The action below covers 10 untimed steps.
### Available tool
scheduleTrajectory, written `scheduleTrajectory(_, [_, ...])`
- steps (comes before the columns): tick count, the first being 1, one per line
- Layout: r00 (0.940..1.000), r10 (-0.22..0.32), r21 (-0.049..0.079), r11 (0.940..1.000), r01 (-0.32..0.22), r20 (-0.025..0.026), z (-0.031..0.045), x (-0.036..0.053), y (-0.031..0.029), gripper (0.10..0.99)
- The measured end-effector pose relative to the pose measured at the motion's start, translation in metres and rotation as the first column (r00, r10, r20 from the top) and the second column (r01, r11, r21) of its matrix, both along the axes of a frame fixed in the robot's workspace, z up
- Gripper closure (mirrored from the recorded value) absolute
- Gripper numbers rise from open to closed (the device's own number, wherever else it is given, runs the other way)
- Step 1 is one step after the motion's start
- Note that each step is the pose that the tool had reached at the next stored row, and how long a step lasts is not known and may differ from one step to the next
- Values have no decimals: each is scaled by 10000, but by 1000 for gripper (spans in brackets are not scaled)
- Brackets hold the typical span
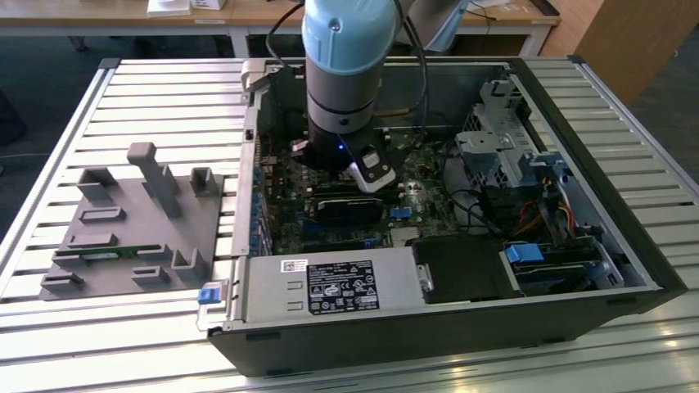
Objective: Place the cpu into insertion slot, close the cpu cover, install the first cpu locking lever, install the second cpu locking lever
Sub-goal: 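Install the second cpu locking lever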
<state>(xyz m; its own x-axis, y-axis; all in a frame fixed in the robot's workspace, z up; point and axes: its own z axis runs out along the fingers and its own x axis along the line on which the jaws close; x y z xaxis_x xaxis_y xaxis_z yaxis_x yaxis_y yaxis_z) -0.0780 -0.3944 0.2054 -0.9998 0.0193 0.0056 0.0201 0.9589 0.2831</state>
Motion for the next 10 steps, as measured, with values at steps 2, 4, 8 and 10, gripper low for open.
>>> scheduleTrajectory(2, [10000,0,0,10000,0,0,26,1,0,980])
scheduleTrajectory(4, [10000,0,1,10000,0,1,53,1,0,980])
scheduleTrajectory(8, [10000,0,0,10000,0,1,127,1,0,980])
scheduleTrajectory(10, [10000,0,3,10000,0,2,132,1,1,980])
